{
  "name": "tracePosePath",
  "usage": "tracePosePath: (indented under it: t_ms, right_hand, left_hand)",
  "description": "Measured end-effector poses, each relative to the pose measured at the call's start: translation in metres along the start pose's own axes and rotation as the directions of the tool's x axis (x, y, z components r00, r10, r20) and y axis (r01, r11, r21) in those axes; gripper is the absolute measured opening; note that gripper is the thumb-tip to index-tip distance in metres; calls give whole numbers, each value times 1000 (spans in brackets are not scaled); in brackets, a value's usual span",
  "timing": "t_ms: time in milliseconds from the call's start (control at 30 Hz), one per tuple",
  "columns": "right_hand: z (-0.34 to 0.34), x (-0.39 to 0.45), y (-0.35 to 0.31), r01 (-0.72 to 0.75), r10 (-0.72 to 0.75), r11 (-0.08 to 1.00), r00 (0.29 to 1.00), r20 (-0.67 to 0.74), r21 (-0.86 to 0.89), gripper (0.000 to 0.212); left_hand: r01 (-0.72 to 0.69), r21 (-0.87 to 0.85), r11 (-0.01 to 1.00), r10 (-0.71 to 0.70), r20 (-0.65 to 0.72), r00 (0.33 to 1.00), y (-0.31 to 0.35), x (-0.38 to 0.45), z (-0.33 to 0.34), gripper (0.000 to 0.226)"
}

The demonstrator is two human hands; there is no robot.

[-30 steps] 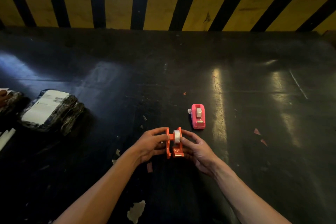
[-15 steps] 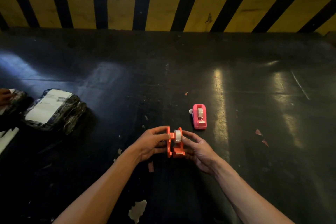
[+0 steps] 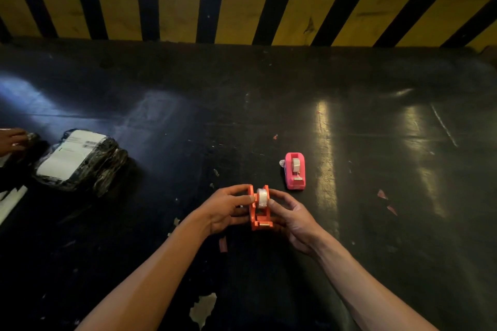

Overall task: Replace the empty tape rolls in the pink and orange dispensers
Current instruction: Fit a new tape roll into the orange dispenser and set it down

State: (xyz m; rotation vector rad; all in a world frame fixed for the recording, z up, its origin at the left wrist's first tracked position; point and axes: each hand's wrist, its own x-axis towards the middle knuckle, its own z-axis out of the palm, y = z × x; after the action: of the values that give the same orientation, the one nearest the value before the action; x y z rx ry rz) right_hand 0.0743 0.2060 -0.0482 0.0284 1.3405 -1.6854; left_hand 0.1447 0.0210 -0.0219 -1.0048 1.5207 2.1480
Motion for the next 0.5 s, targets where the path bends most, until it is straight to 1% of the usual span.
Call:
tracePosePath:
  t_ms: [133,333,500]
  right_hand:
    - [1,0,0,4,-3,1000,1000,-22,25,42]
    - [2,-3,0,13,-13,1000,1000,-3,23,40]
    - [3,-2,1,27,-27,1000,1000,-12,4,35]
  left_hand:
    - [-6,-2,1000,6,3,1000,2,3,2,49]
    - [-31,48,998,31,17,999,0,3,2,47]
    - [-44,19,999,44,15,999,-3,3,1,46]
